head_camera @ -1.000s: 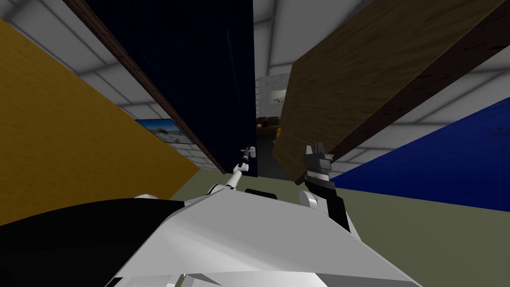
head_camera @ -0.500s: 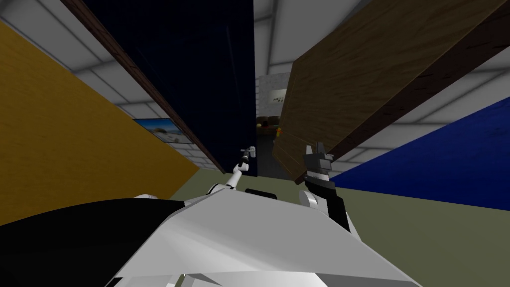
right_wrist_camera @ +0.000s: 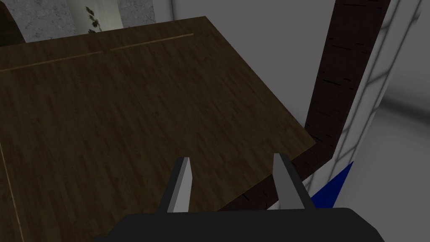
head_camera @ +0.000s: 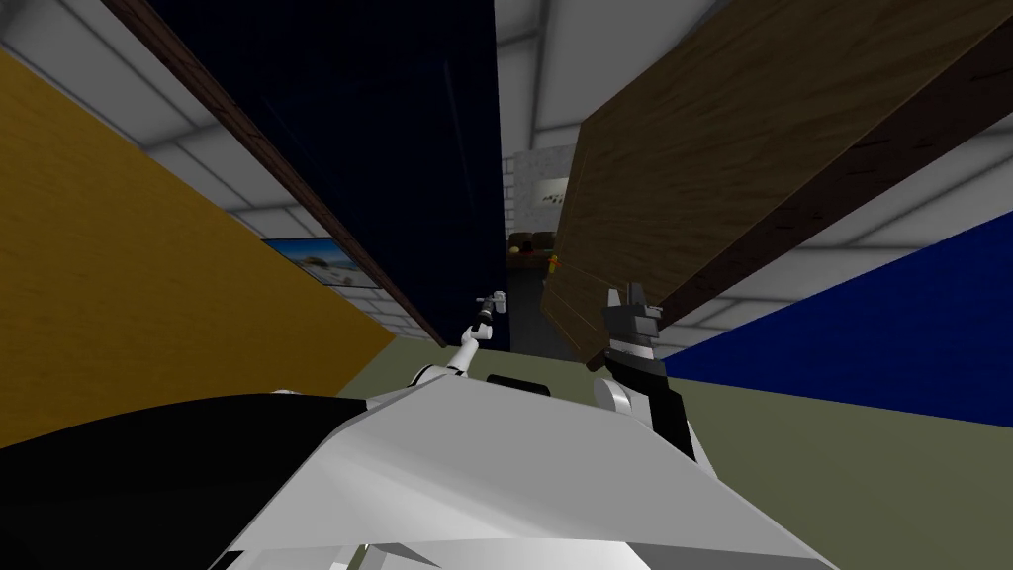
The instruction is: Push the door open
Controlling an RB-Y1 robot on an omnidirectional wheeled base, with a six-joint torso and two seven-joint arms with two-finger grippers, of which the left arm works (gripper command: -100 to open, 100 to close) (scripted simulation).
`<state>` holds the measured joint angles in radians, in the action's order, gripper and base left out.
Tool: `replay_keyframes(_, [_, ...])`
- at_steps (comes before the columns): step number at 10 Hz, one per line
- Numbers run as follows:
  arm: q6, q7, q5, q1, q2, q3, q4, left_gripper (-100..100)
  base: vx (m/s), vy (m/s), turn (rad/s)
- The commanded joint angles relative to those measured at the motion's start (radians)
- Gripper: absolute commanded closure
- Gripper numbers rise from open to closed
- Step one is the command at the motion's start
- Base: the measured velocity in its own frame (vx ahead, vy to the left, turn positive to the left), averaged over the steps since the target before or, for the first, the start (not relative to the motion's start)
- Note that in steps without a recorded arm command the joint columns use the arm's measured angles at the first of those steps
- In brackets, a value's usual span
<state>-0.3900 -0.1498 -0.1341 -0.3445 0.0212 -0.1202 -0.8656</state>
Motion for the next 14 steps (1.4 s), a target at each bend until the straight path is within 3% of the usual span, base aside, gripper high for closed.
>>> replay_keyframes(1, [0.001, -0.008, -0.004, -0.001, 0.015, -0.019, -0.011, 100, 0.11, -0.035, 0.019])
replay_keyframes(4, [0.002, -0.013, -0.008, 0.0, 0.025, -0.034, -0.012, 100, 0.152, -0.051, 0.033])
replay_keyframes(9, [0.005, -0.033, -0.027, 0.004, 0.055, -0.1, -0.014, 100, 0.201, -0.082, 0.067])
replay_keyframes(14, [0.007, -0.05, -0.042, 0.008, 0.066, -0.155, -0.017, 100, 0.15, -0.082, 0.065])
